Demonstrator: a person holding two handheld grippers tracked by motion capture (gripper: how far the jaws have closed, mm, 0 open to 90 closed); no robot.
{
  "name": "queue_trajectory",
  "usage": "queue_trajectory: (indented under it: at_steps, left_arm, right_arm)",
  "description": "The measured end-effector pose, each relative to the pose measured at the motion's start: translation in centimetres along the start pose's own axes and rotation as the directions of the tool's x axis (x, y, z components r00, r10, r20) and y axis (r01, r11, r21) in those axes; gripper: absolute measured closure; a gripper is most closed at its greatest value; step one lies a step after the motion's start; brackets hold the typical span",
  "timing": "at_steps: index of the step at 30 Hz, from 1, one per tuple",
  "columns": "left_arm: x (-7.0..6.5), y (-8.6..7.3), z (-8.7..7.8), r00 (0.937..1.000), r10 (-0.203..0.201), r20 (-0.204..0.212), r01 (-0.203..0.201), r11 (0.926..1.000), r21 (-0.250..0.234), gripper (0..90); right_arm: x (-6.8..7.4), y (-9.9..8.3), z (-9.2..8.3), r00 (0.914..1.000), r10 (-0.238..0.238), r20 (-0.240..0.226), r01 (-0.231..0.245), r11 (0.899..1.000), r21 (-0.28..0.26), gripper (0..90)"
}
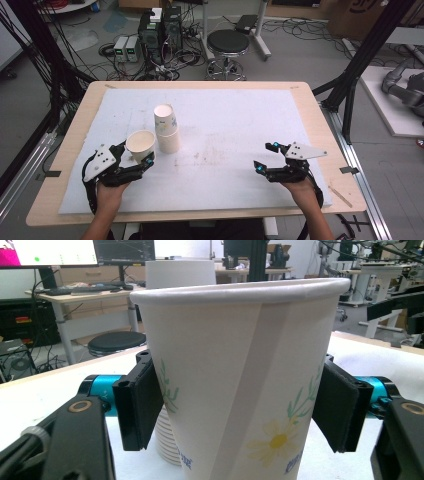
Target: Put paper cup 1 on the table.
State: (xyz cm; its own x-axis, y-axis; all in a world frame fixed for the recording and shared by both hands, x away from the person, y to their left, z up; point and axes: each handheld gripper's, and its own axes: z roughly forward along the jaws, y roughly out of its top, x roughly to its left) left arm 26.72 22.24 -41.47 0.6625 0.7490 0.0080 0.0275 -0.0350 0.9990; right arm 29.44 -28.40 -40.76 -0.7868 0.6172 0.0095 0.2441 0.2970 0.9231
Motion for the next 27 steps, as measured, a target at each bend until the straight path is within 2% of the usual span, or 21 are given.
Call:
queue_trajectory:
  at_steps: [6,13,16,27]
  left_arm:
    - [0.7,-0.1,-0.4,0.9997,0.018,-0.017,-0.018,0.9998,-0.007,29.1]
    - [2.3,-0.4,-1.6,0.9972,-0.006,-0.074,0.004,0.9998,-0.018,28.9]
    - [3.1,-0.7,-2.1,0.9960,-0.003,-0.090,0.002,0.9999,-0.015,28.9]
    - [5.2,-1.8,-2.8,0.9871,-0.005,-0.160,0.007,0.9999,0.011,28.9]
  right_arm:
    - [0.1,0.0,-0.2,1.0000,0.004,0.000,-0.004,1.000,0.000,21.8]
    - [0.2,0.1,-0.3,1.0000,-0.010,-0.001,0.010,1.000,-0.004,21.8]
    - [0.2,0.1,-0.3,1.0000,-0.008,-0.005,0.008,1.000,-0.007,21.9]
    - [0.3,-0.1,-0.2,0.9998,-0.010,-0.017,0.010,1.000,0.005,21.9]
